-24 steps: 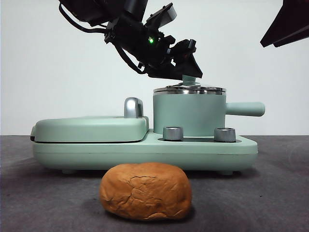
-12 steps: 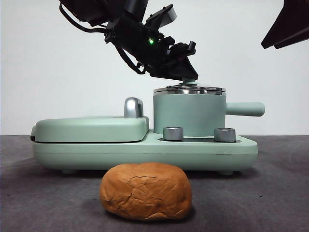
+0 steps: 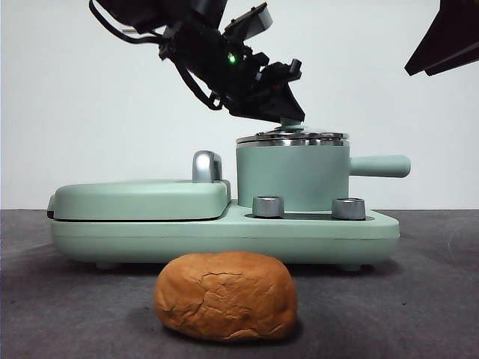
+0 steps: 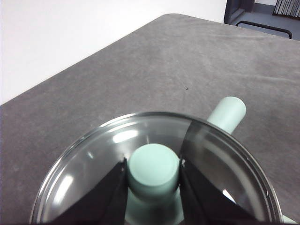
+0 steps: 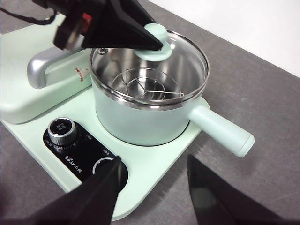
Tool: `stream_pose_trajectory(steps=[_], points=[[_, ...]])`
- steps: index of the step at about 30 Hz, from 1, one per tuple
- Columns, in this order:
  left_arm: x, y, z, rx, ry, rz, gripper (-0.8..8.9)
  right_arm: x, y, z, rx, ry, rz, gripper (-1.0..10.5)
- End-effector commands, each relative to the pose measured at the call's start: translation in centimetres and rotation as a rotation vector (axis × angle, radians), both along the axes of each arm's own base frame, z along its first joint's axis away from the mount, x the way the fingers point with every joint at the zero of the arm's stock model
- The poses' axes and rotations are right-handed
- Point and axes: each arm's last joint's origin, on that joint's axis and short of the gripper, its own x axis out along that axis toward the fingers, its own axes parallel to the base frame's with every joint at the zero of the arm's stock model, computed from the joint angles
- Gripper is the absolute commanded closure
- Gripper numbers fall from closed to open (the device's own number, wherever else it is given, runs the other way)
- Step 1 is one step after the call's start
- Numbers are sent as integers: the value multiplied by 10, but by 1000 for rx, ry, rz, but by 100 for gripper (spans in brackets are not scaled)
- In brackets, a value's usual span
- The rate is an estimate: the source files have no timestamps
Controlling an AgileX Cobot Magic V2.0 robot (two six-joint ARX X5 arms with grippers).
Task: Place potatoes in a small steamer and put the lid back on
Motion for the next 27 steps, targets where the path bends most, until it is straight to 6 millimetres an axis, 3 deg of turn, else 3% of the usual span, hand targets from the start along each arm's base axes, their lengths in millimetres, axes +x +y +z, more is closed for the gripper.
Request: stream_pose_trajectory(steps=[1,15,27], points=[[-6,3,28,-42,-53,1,808,1,1,6,4,-17,8,723],[-38,37,82,-41,-6,33,805,-1,11,6,5,-16,61,723],[-60,82,88,-16,95,118,804,-21,49,-1,-74,21,293,659]])
